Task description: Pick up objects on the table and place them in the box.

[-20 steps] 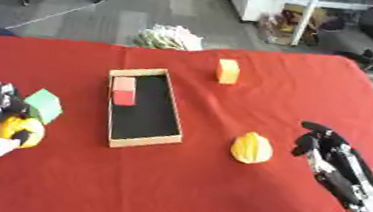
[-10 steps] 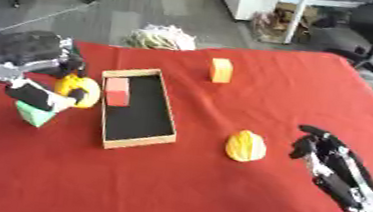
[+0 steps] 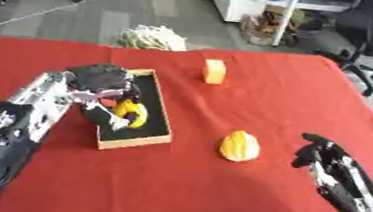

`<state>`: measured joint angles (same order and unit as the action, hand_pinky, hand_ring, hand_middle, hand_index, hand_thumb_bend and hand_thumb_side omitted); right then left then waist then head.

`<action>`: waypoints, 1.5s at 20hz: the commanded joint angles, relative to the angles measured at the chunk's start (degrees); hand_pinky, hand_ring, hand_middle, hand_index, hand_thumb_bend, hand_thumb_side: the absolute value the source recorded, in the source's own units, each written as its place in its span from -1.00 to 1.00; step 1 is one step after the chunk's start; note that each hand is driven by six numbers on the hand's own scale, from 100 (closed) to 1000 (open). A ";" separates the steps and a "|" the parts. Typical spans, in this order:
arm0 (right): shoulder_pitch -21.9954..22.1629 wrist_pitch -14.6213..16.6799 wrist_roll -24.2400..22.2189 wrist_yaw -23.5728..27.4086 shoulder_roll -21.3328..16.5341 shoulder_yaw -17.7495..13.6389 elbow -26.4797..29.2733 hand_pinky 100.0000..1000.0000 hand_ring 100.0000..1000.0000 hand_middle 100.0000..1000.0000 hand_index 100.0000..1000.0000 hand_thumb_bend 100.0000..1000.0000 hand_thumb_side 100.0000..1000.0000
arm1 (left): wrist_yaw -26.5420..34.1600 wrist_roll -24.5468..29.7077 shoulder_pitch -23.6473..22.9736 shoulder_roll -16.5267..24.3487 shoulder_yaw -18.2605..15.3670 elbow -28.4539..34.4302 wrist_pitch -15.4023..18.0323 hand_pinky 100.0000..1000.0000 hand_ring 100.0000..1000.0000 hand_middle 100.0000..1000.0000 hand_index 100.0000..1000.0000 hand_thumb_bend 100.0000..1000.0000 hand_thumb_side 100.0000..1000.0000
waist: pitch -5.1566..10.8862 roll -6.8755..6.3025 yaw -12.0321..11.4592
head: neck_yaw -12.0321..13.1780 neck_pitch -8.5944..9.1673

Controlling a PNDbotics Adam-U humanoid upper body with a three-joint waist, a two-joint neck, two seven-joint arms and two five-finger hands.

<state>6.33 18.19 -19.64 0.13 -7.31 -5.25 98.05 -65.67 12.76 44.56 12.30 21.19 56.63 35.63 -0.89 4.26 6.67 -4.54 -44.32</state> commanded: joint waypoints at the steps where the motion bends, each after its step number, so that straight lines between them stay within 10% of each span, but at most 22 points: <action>1: -0.37 0.13 -0.24 0.46 -0.44 0.07 0.53 0.09 -0.01 0.02 0.60 -1.00 -0.35 | -3.39 -3.11 1.33 -1.06 -0.89 -1.47 0.38 -0.17 -0.35 -0.42 0.14 -1.00 -0.60 | 0.79 0.80 0.15 | 0.34 0.20; 5: -0.29 0.12 -0.25 0.43 -0.35 0.02 0.48 0.09 -0.01 0.02 0.60 -1.00 -0.35 | -6.06 -6.28 0.93 -1.66 -1.25 -2.29 -0.05 0.18 0.01 0.01 0.49 -0.94 -0.57 | 0.81 0.86 0.10 | 0.35 0.20; 14: -0.27 0.01 -0.01 0.09 -0.24 -0.32 0.52 0.09 -0.01 0.02 0.60 -1.00 -0.34 | -3.98 -4.09 1.70 1.88 -1.49 2.57 -0.37 0.58 0.50 0.60 0.77 -1.00 0.31 | 0.73 0.52 -0.62 | -0.24 0.20; 20: -0.33 -0.06 0.30 -0.17 -0.40 -0.74 0.68 0.09 -0.01 0.02 0.60 -1.00 -0.34 | 8.11 -0.72 1.68 8.45 -4.16 10.08 -3.89 0.46 0.34 0.44 0.68 -1.00 -0.22 | 0.57 0.05 -1.39 | -1.20 0.20; 25: -0.37 -0.11 0.63 -0.56 -0.85 -1.00 0.78 0.09 -0.01 0.02 0.60 -1.00 -0.35 | 11.16 5.64 1.29 15.75 -7.32 12.20 -9.83 0.54 0.44 0.55 0.75 -1.00 -0.25 | 0.24 -0.71 -2.10 | -2.00 0.20; 30: -0.09 -0.06 0.73 -0.83 -1.16 -1.06 0.70 0.09 -0.01 0.02 0.60 -1.00 -0.35 | 9.23 11.52 1.91 20.22 -7.58 7.10 -3.09 0.69 0.62 0.66 0.82 -0.43 -0.30 | 0.20 -1.00 -2.01 | -2.13 0.20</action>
<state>6.52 18.12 -19.11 -0.46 -7.03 -5.88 97.95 -56.14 22.99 44.99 30.07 14.32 64.19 30.75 -0.95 4.32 4.58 -6.50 -44.32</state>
